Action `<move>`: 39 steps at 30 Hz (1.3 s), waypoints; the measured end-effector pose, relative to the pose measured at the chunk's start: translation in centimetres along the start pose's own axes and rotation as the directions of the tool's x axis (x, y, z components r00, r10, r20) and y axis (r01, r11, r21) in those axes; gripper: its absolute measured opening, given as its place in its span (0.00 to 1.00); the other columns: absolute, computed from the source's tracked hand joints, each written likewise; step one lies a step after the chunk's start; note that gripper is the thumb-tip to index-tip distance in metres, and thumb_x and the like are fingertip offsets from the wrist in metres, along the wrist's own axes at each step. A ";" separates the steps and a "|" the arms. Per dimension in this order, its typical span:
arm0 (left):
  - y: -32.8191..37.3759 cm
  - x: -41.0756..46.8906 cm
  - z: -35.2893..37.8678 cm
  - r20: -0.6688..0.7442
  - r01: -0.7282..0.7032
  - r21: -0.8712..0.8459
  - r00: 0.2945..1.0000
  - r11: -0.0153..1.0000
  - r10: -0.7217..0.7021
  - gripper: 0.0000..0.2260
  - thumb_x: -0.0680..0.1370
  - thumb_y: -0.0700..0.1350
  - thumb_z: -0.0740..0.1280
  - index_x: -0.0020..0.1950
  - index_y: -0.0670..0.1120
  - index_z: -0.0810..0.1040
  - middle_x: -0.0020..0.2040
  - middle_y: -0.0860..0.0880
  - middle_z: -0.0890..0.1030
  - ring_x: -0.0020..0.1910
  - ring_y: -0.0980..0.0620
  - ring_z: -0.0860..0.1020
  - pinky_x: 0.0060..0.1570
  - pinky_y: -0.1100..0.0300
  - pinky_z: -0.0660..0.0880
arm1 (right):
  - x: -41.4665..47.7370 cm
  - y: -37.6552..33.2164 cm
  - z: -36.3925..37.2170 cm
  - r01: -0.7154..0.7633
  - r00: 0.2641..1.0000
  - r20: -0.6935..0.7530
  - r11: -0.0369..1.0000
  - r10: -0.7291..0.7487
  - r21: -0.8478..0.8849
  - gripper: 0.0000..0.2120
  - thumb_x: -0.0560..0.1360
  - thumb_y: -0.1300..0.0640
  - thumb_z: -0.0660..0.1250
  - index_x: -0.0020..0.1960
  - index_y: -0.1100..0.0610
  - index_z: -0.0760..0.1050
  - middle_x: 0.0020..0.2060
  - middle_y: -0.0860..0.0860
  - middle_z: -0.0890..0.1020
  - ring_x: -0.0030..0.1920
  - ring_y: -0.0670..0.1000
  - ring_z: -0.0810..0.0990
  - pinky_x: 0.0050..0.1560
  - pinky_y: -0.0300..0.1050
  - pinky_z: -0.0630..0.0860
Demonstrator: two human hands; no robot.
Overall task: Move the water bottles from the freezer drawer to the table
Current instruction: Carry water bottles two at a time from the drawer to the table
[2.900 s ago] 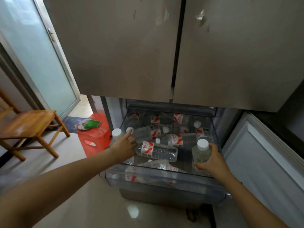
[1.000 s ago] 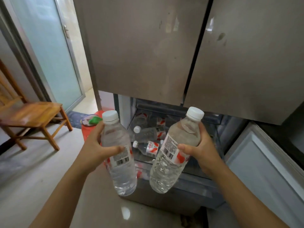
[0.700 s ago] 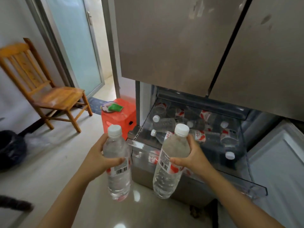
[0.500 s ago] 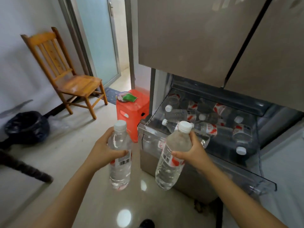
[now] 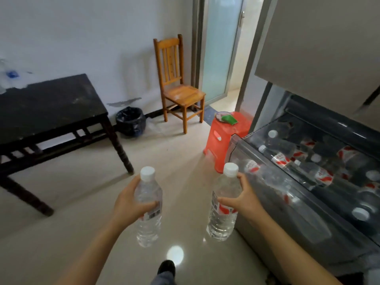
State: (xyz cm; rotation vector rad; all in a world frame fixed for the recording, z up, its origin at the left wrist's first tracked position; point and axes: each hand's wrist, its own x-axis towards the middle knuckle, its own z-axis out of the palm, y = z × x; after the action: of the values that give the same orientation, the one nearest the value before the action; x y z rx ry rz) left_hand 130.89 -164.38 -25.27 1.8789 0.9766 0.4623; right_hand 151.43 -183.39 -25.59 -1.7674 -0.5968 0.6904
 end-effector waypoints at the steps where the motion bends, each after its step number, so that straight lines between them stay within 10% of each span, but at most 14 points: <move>1: -0.4 -0.7 -1.2 -0.040 0.032 -0.021 0.999 0.999 -0.033 0.26 0.57 0.49 0.73 0.49 0.67 0.66 0.45 0.59 0.75 0.41 0.55 0.76 0.38 0.48 0.79 | 0.0 -0.3 1.0 0.014 0.999 0.029 1.000 -0.014 -0.002 0.34 0.61 0.66 0.77 0.59 0.48 0.64 0.57 0.51 0.73 0.59 0.52 0.73 0.58 0.47 0.72; 7: -5.3 -5.4 -9.8 -0.273 0.086 -0.150 0.954 0.985 -0.125 0.34 0.61 0.47 0.77 0.63 0.55 0.66 0.55 0.50 0.74 0.53 0.42 0.76 0.36 0.52 0.78 | -0.6 -2.9 9.4 0.112 0.983 0.153 0.992 -0.103 -0.051 0.34 0.49 0.49 0.76 0.52 0.45 0.67 0.52 0.49 0.76 0.54 0.50 0.77 0.56 0.47 0.75; 12: -11.5 -9.4 -18.0 -0.400 0.070 -0.231 0.902 0.971 -0.160 0.32 0.65 0.36 0.76 0.62 0.56 0.67 0.55 0.47 0.76 0.54 0.42 0.76 0.46 0.47 0.77 | -2.6 -5.2 18.1 0.188 0.942 0.298 0.978 -0.152 -0.094 0.32 0.61 0.65 0.77 0.56 0.48 0.64 0.48 0.43 0.74 0.47 0.40 0.74 0.41 0.27 0.71; 18: -18.1 -14.6 -29.2 -0.471 0.113 -0.349 0.837 0.930 -0.279 0.41 0.52 0.51 0.75 0.64 0.53 0.68 0.52 0.45 0.79 0.49 0.45 0.78 0.46 0.51 0.76 | -6.7 -7.3 30.6 0.175 0.916 0.383 0.977 -0.116 -0.122 0.33 0.63 0.62 0.77 0.58 0.46 0.61 0.48 0.39 0.72 0.47 0.39 0.74 0.42 0.32 0.72; 30: -23.9 -18.8 -43.0 -0.600 0.028 -0.406 0.746 0.913 -0.289 0.37 0.54 0.48 0.73 0.62 0.54 0.67 0.49 0.52 0.77 0.45 0.53 0.78 0.32 0.64 0.75 | -9.6 -12.3 47.2 0.243 0.879 0.438 0.967 -0.189 -0.070 0.33 0.61 0.62 0.77 0.59 0.49 0.64 0.55 0.51 0.74 0.55 0.51 0.75 0.51 0.44 0.75; 39: -28.5 -15.0 -50.0 -0.650 0.100 -0.425 0.658 0.900 -0.380 0.36 0.49 0.55 0.72 0.57 0.54 0.70 0.50 0.49 0.79 0.49 0.46 0.79 0.51 0.46 0.77 | -3.9 -15.5 58.5 0.263 0.827 0.527 0.963 -0.196 -0.054 0.35 0.61 0.62 0.77 0.62 0.51 0.63 0.56 0.51 0.74 0.57 0.53 0.74 0.57 0.52 0.75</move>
State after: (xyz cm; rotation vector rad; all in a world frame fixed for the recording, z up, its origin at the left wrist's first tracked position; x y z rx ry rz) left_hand 76.32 -140.82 -24.18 1.1823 1.5200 1.1906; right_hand 106.39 -142.84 -23.98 -1.5790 -1.2268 0.9845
